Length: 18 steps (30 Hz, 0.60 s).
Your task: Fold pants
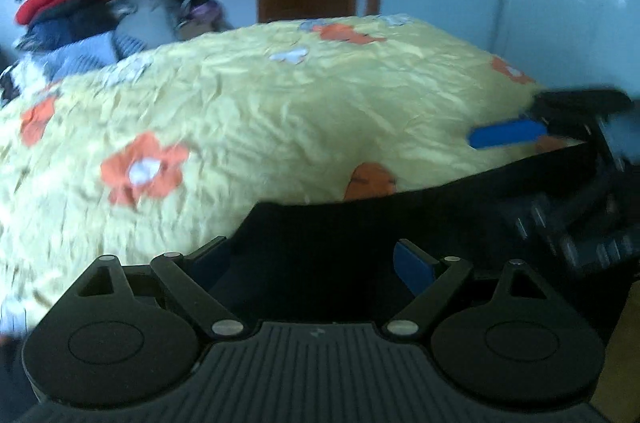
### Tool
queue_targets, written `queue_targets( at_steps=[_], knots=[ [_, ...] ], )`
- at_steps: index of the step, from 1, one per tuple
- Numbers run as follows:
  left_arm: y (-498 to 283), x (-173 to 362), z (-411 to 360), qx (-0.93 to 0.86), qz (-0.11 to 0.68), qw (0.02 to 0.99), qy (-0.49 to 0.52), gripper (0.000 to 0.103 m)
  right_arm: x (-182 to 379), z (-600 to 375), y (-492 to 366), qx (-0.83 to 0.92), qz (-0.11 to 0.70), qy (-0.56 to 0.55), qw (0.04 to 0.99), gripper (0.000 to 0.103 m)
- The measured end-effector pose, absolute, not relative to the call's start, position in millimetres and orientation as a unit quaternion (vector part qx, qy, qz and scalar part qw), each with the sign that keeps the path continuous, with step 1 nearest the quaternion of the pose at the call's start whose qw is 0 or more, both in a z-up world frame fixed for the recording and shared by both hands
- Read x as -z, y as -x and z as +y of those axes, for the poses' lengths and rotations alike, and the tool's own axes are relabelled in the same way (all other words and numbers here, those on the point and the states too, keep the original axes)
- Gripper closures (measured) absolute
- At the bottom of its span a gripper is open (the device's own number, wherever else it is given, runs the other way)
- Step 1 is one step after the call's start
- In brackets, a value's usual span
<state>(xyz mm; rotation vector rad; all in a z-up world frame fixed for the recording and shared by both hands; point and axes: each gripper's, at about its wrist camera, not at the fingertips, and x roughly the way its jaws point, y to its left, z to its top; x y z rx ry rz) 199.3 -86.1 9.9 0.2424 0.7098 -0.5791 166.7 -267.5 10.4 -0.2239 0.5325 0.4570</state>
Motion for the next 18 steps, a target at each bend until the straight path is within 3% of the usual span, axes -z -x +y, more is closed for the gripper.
queue_targets(
  at_steps=[3, 11, 13, 15, 18],
  knots=[
    [-193.7, -7.6, -76.5, 0.252, 0.341, 0.9, -0.098, 0.012, -10.6, -258.8, -195.5, -0.259, 0.28, 0.098, 0.919, 0.058],
    [-188.3, -3.1, -43.0, 0.231, 0.37, 0.899, -0.038, 0.012, 8.4, -211.8, -230.5, -0.317, 0.318, 0.129, 0.884, 0.059],
    [-185.5, -0.3, -40.4, 0.23, 0.372, 0.898, -0.037, 0.012, 13.3, -210.1, -237.0, -0.319, 0.333, 0.128, 0.878, 0.07],
    [-182.9, 2.7, -37.5, 0.23, 0.372, 0.899, -0.035, 0.012, 13.2, -212.2, -236.6, -0.325, 0.335, 0.12, 0.876, 0.096],
    [-180.4, 4.1, -34.0, 0.228, 0.371, 0.9, -0.029, 0.012, 10.0, -208.1, -230.8, -0.323, 0.328, 0.141, 0.876, 0.101]
  ],
)
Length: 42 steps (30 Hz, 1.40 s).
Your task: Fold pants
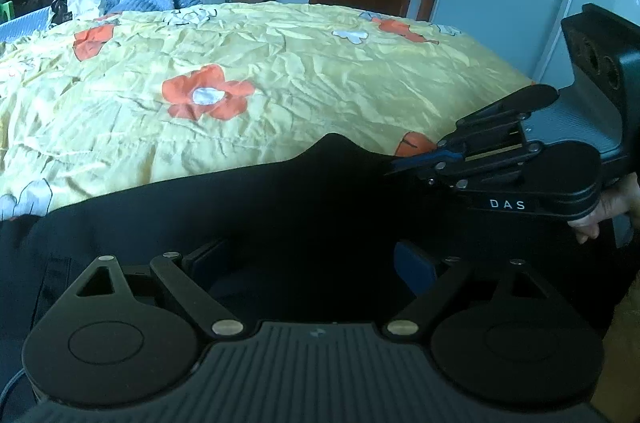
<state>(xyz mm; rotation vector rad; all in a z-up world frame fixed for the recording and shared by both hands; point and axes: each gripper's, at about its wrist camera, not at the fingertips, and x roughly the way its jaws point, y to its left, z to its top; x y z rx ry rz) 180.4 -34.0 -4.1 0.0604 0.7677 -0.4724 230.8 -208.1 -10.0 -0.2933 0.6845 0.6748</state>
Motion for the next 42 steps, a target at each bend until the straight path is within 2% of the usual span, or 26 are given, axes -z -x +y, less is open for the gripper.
queue_targets(
  at_steps=[7, 9, 13, 17, 21, 28, 32, 38, 42],
  knots=[
    [-175.6, 0.4, -37.5, 0.235, 0.373, 0.898, 0.0, 0.011, 0.8, -187.9, -253.7, -0.26, 0.29, 0.18, 0.903, 0.103],
    [-172.3, 0.1, -41.9, 0.238, 0.374, 0.896, -0.002, 0.012, 2.2, -186.2, -263.2, -0.261, 0.298, 0.163, 0.904, 0.102],
    [-163.6, 0.0, -44.4, 0.248, 0.37, 0.895, -0.01, 0.011, -16.7, -213.0, -240.5, -0.215, 0.263, 0.144, 0.929, 0.102],
    [-161.6, 3.9, -49.5, 0.251, 0.37, 0.894, -0.009, 0.011, -23.8, -245.8, -199.1, -0.248, 0.312, 0.148, 0.905, 0.102],
    [-156.5, 7.7, -58.7, 0.251, 0.364, 0.897, -0.004, 0.008, 2.6, -254.8, -178.2, -0.277, 0.38, 0.155, 0.869, 0.101],
    [-147.4, 11.4, -79.3, 0.222, 0.351, 0.908, -0.049, 0.008, 20.1, -237.4, -227.2, -0.231, 0.345, 0.089, 0.906, 0.102],
    [-143.0, 8.8, -78.0, 0.234, 0.346, 0.908, -0.045, 0.007, -1.1, -253.3, -215.9, -0.197, 0.329, 0.088, 0.919, 0.101],
    [-145.3, 15.2, -81.7, 0.234, 0.35, 0.906, -0.04, 0.006, 10.8, -296.1, -164.2, -0.191, 0.396, 0.122, 0.89, 0.101],
    [-141.6, 20.4, -87.3, 0.23, 0.344, 0.908, -0.064, 0.004, 19.0, -315.6, -184.8, -0.178, 0.368, 0.021, 0.912, 0.101]
  ],
)
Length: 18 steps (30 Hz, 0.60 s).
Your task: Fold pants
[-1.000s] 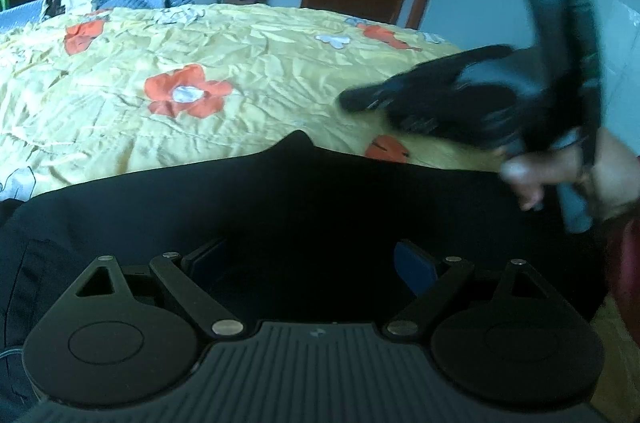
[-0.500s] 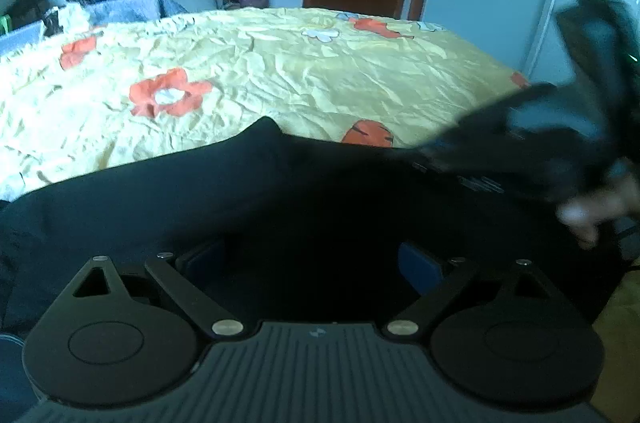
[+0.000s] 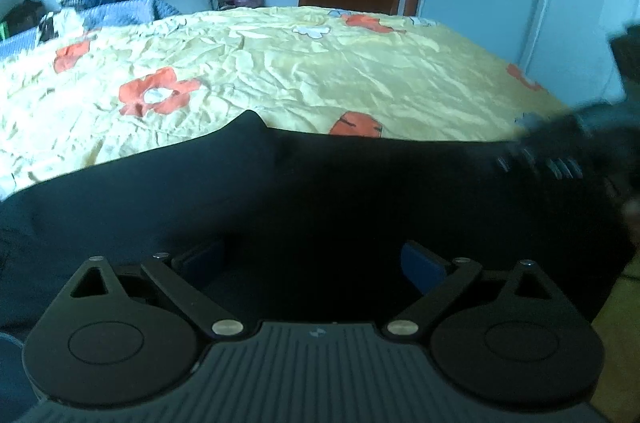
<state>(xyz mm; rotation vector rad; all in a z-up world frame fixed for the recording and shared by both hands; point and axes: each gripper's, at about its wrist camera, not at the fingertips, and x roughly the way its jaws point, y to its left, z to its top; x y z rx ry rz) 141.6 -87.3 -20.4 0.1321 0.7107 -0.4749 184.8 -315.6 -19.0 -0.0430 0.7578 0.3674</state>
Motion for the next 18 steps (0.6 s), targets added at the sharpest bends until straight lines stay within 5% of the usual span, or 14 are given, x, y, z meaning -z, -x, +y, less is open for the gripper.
queue_targets(
  at_steps=[5, 12, 18],
  knots=[
    [-134.7, 25.6, -85.9, 0.223, 0.328, 0.915, -0.078, 0.0, 17.8, -322.9, -208.5, -0.109, 0.35, -0.014, 0.93, 0.1],
    [-126.1, 31.1, -86.1, 0.217, 0.297, 0.927, -0.079, 0.0, 13.5, -347.2, -129.4, -0.096, 0.383, 0.054, 0.917, 0.097],
    [-125.4, 32.3, -85.0, 0.212, 0.297, 0.928, -0.075, 0.0, 27.5, -370.7, -150.2, -0.073, 0.344, -0.036, 0.936, 0.098]
  ],
)
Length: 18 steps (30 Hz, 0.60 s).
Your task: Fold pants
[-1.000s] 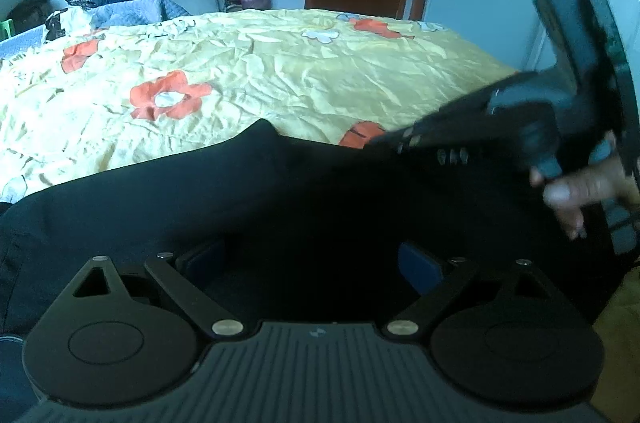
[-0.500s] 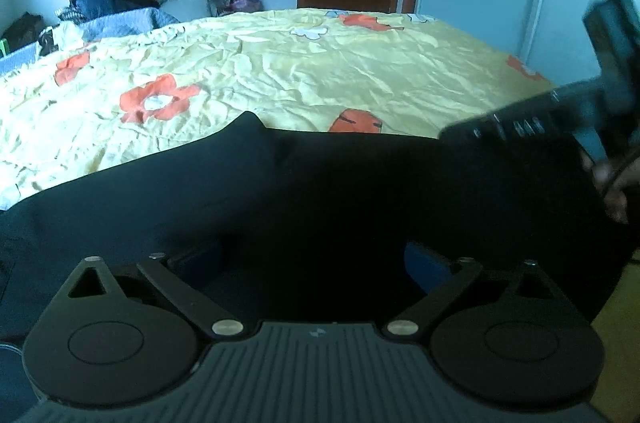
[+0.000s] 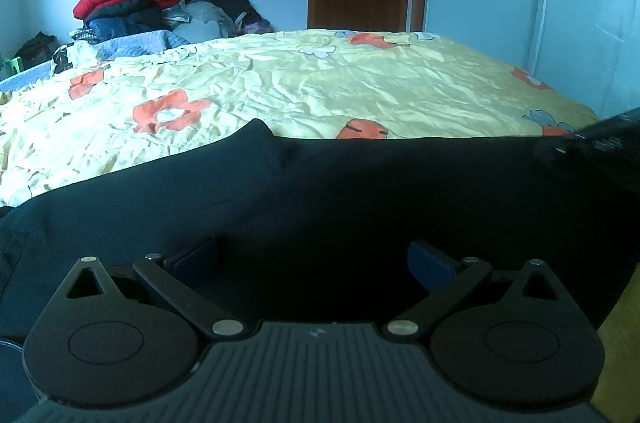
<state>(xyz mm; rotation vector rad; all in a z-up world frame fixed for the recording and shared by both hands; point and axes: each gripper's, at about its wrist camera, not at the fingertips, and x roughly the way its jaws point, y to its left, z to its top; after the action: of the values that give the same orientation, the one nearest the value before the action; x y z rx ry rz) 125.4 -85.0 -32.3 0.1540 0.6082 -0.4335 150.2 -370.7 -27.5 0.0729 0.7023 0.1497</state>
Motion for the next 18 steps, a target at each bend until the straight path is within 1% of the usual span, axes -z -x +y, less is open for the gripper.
queue_targets(
  at_steps=[1, 4, 7, 8, 9, 10, 11, 12, 14, 16, 18],
  knots=[
    [-126.0, 32.5, -84.3, 0.212, 0.298, 0.928, -0.073, 0.0, 29.2, -372.6, -159.0, -0.068, 0.33, -0.051, 0.94, 0.098],
    [-128.1, 33.4, -81.3, 0.216, 0.304, 0.926, -0.063, 0.0, 27.5, -381.9, -169.0, -0.019, 0.331, -0.076, 0.94, 0.097],
    [-128.6, 34.0, -80.9, 0.216, 0.305, 0.925, -0.061, 0.0, 13.4, -387.5, -132.3, -0.003, 0.316, -0.054, 0.947, 0.095],
    [-128.6, 34.1, -81.2, 0.216, 0.305, 0.925, -0.061, 0.0, 11.8, -390.2, -118.8, -0.001, 0.323, -0.039, 0.946, 0.088],
    [-128.6, 34.2, -81.2, 0.216, 0.306, 0.925, -0.06, 0.0, 12.7, -392.1, -104.1, 0.007, 0.334, -0.017, 0.942, 0.072],
    [-128.8, 34.3, -81.1, 0.216, 0.306, 0.925, -0.06, 0.0, 14.6, -394.9, -95.3, 0.018, 0.344, 0.001, 0.939, 0.061],
    [-128.9, 34.4, -80.8, 0.217, 0.306, 0.925, -0.059, 0.0, 19.0, -399.8, -84.6, 0.035, 0.354, 0.02, 0.934, 0.037],
    [-129.0, 34.4, -80.7, 0.217, 0.306, 0.925, -0.059, 0.0, 22.3, -405.8, -78.3, 0.05, 0.357, 0.026, 0.933, 0.024],
    [-128.9, 34.4, -80.3, 0.217, 0.306, 0.925, -0.059, 0.0, 29.0, -426.3, -74.7, 0.076, 0.356, 0.01, 0.931, 0.024],
    [-128.9, 34.4, -80.4, 0.217, 0.306, 0.925, -0.058, 0.0, 35.4, -451.1, -80.6, 0.091, 0.341, -0.016, 0.936, 0.017],
    [-128.9, 34.4, -80.4, 0.217, 0.306, 0.925, -0.058, 0.0, 35.3, -472.8, -87.9, 0.14, 0.327, -0.023, 0.934, 0.016]
  ],
)
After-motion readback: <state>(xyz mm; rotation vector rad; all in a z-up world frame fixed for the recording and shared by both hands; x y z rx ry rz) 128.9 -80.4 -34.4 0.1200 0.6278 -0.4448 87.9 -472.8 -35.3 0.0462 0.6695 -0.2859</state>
